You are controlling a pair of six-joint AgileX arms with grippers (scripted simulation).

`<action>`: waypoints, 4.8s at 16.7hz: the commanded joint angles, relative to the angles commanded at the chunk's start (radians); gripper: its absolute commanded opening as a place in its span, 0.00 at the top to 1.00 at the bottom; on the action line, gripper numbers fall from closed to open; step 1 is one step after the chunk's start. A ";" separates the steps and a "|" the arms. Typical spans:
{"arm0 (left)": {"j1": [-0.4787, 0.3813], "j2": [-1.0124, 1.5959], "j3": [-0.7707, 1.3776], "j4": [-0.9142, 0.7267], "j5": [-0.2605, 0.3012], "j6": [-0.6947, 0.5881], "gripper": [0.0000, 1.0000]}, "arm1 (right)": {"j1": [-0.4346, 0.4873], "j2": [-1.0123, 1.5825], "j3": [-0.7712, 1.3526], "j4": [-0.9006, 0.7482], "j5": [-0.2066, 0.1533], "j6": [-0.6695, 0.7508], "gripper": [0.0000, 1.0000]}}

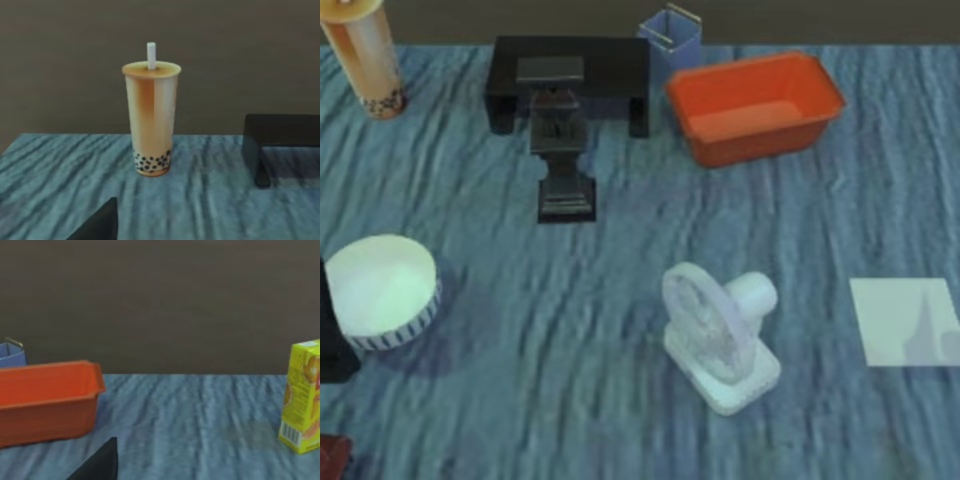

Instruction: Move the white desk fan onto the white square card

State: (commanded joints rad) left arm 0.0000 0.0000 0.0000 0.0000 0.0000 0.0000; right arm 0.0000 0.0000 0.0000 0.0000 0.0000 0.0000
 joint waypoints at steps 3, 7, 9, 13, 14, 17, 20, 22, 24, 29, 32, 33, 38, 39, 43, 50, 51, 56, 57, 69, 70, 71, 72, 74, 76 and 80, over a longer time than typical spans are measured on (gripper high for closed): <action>0.000 0.000 0.000 0.000 0.000 0.000 0.00 | 0.006 0.010 0.010 -0.010 -0.001 0.000 0.00; 0.000 0.000 0.000 0.000 0.000 0.000 0.00 | 0.076 0.156 0.151 -0.142 -0.002 0.010 0.00; 0.000 0.000 0.000 0.000 0.000 0.000 0.00 | 0.133 0.293 0.280 -0.252 -0.002 0.020 0.00; 0.000 0.000 0.000 0.000 0.000 0.000 0.00 | 0.274 0.660 0.615 -0.514 -0.001 0.053 0.00; 0.000 0.000 0.000 0.000 0.000 0.000 0.00 | 0.312 0.762 0.710 -0.584 -0.001 0.062 0.00; 0.000 0.000 0.000 0.000 0.000 0.000 0.00 | 0.430 1.072 1.007 -0.793 -0.002 0.094 0.00; 0.000 0.000 0.000 0.000 0.000 0.000 0.00 | 0.543 1.372 1.300 -0.995 -0.002 0.126 0.00; 0.000 0.000 0.000 0.000 0.000 0.000 0.00 | 0.612 1.557 1.478 -1.119 -0.002 0.145 0.00; 0.000 0.000 0.000 0.000 0.000 0.000 0.00 | 0.671 1.719 1.631 -1.230 -0.002 0.162 0.00; 0.000 0.000 0.000 0.000 0.000 0.000 0.00 | 0.771 1.988 1.876 -1.421 0.000 0.190 0.00; 0.000 0.000 0.000 0.000 0.000 0.000 0.00 | 0.787 2.031 1.917 -1.456 0.000 0.194 0.00; 0.000 0.000 0.000 0.000 0.000 0.000 0.00 | 0.787 2.031 1.917 -1.456 0.000 0.194 0.00; 0.000 0.000 0.000 0.000 0.000 0.000 0.00 | 0.784 2.029 1.896 -1.436 0.000 0.192 0.00; 0.000 0.000 0.000 0.000 0.000 0.000 0.00 | 0.785 2.028 1.872 -1.412 0.000 0.192 0.00; 0.000 0.000 0.000 0.000 0.000 0.000 0.00 | 0.788 2.026 1.743 -1.287 0.000 0.195 0.00; 0.000 0.000 0.000 0.000 0.000 0.000 0.00 | 0.789 2.026 1.711 -1.255 0.000 0.196 0.15; 0.000 0.000 0.000 0.000 0.000 0.000 0.00 | 0.789 2.026 1.711 -1.255 0.000 0.196 0.23; 0.000 0.000 0.000 0.000 0.000 0.000 0.00 | 0.789 2.026 1.711 -1.255 0.000 0.196 0.60; 0.000 0.000 0.000 0.000 0.000 0.000 0.00 | 0.789 2.026 1.711 -1.255 0.000 0.196 0.68; 0.000 0.000 0.000 0.000 0.000 0.000 0.00 | 0.789 2.026 1.711 -1.255 0.000 0.196 1.00; 0.000 0.000 0.000 0.000 0.000 0.000 0.00 | 0.786 2.020 1.712 -1.255 -0.001 0.197 1.00; 0.000 0.000 0.000 0.000 0.000 0.000 0.00 | 0.787 2.021 1.716 -1.259 -0.001 0.197 1.00; 0.000 0.000 0.000 0.000 0.000 0.000 0.00 | 0.789 2.023 1.730 -1.273 0.000 0.197 1.00; 0.000 0.000 0.000 0.000 0.000 0.000 0.00 | 0.790 2.026 1.790 -1.330 0.000 0.197 1.00; 0.000 0.000 0.000 0.000 0.000 0.000 0.00 | 0.793 2.028 1.867 -1.403 0.000 0.197 1.00; 0.000 0.000 0.000 0.000 0.000 0.000 0.00 | 0.794 2.027 1.921 -1.457 -0.001 0.195 1.00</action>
State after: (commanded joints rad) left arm 0.0000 0.0000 0.0000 0.0000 0.0000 0.0000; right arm 0.7943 2.0266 1.9205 -1.4565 -0.0006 0.1954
